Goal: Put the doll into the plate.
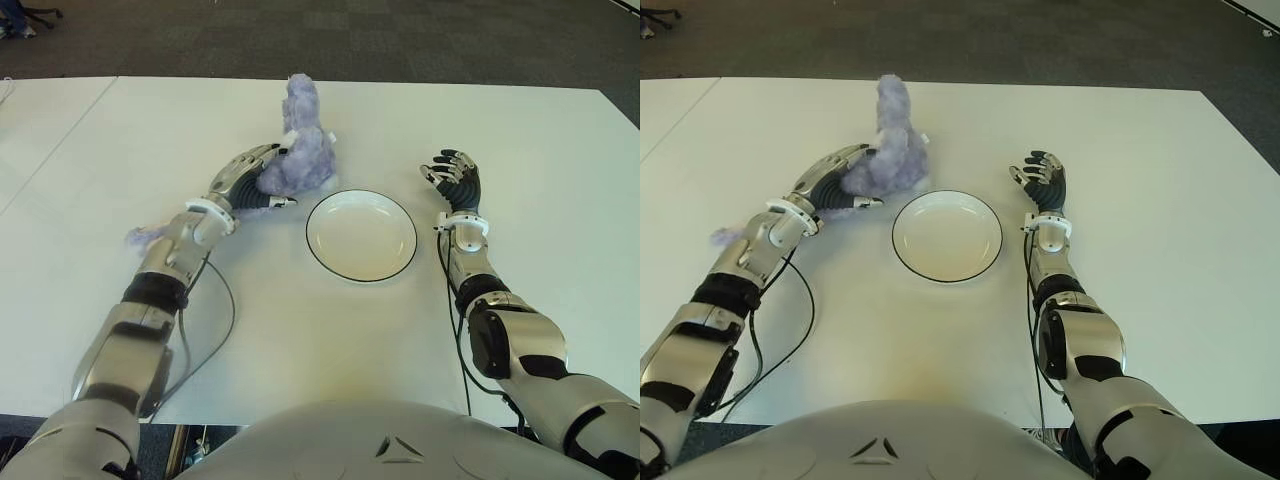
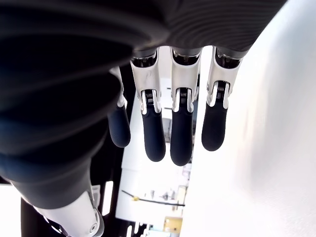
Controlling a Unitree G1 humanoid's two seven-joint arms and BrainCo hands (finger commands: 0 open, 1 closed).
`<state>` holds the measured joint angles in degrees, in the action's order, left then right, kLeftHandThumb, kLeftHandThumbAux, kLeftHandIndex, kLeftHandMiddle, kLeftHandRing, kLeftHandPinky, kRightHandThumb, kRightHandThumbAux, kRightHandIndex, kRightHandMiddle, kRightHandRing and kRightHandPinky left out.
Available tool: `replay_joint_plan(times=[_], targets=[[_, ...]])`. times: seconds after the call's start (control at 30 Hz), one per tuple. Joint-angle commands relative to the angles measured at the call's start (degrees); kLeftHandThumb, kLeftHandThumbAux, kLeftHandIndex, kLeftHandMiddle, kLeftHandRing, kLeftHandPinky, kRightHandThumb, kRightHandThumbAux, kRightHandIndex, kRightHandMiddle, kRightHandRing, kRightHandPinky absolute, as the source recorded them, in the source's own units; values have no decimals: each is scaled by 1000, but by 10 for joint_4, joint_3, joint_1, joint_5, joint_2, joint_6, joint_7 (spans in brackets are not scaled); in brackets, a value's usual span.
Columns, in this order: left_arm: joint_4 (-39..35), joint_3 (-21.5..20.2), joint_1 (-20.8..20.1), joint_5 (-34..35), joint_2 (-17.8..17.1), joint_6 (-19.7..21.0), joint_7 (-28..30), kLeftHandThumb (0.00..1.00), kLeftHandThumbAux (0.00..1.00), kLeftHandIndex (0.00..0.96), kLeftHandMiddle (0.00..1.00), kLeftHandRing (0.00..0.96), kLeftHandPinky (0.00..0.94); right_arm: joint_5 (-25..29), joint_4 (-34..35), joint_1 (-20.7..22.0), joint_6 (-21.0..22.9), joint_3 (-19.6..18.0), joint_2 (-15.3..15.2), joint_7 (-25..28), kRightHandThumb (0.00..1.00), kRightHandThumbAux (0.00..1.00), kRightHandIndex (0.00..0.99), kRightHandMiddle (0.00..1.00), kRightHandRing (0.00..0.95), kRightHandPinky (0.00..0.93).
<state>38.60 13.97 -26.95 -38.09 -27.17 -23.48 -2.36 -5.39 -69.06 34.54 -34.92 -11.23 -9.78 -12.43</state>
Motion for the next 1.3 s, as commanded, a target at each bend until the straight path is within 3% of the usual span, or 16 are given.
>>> replay_joint_plan(times=[0.03, 0.23, 0.43, 0.5, 0.63, 0.67, 0.7, 0.83, 1.03, 1.07, 1.1, 1.13, 1.17, 1.2, 1.23, 1.3], targets=[[205, 102, -27, -90, 27, 81, -9, 0, 477, 0, 0, 0, 0, -2, -83, -134, 55, 2, 39, 9, 246, 809, 279, 346, 358, 363], [238, 175, -65, -163, 29, 178, -44, 0, 478, 0, 0, 0, 0, 1, -82, -134, 53, -1, 37, 12, 268, 813, 286, 349, 364, 366], [271, 227, -92, -201, 50, 276, -40, 0, 491, 82, 0, 0, 0, 0, -82, -134, 53, -1, 36, 13, 270, 810, 285, 349, 365, 361], [283, 248, -102, -216, 59, 313, -30, 36, 477, 130, 0, 0, 0, -1, -82, -134, 53, 0, 35, 12, 267, 809, 283, 347, 363, 359], [305, 284, -118, -239, 76, 369, -9, 121, 445, 113, 0, 0, 0, -4, -82, -134, 52, 3, 33, 11, 259, 806, 278, 345, 359, 356], [311, 293, -122, -243, 79, 381, -5, 219, 449, 104, 0, 0, 0, -5, -82, -134, 51, 4, 33, 11, 247, 806, 276, 343, 357, 354], [317, 300, -125, -248, 81, 392, -2, 244, 449, 101, 0, 0, 0, -5, -82, -135, 52, 4, 33, 11, 244, 806, 276, 343, 357, 354], [334, 320, -137, -258, 83, 412, -5, 326, 479, 88, 0, 0, 14, -3, -82, -134, 53, 3, 32, 15, 242, 804, 282, 345, 358, 351], [347, 351, -144, -272, 79, 422, -27, 481, 542, 150, 0, 0, 117, -1, -82, -134, 53, 1, 33, 17, 243, 804, 285, 347, 358, 348], [348, 357, -145, -276, 77, 424, -33, 570, 558, 195, 36, 60, 190, -1, -82, -134, 53, 1, 33, 17, 245, 804, 286, 347, 358, 347], [350, 364, -145, -282, 73, 423, -49, 586, 560, 202, 42, 71, 202, 0, -82, -134, 53, 0, 34, 17, 245, 805, 286, 347, 358, 347], [351, 369, -145, -285, 69, 423, -59, 679, 664, 358, 74, 126, 260, 0, -82, -134, 53, 0, 34, 17, 246, 806, 287, 348, 358, 344], [353, 371, -145, -286, 63, 416, -79, 703, 690, 397, 82, 140, 275, 0, -82, -134, 53, 0, 34, 16, 247, 807, 287, 348, 358, 344], [355, 372, -145, -285, 56, 407, -99, 715, 695, 406, 99, 182, 316, 0, -82, -134, 53, 0, 34, 15, 247, 809, 289, 349, 359, 347], [357, 372, -145, -284, 53, 401, -112, 929, 690, 426, 123, 252, 392, 0, -82, -135, 53, 0, 34, 15, 248, 814, 292, 351, 361, 354], [362, 372, -145, -280, 48, 390, -128, 995, 688, 433, 131, 274, 416, -1, -82, -135, 53, 1, 34, 14, 249, 815, 293, 351, 361, 356]])
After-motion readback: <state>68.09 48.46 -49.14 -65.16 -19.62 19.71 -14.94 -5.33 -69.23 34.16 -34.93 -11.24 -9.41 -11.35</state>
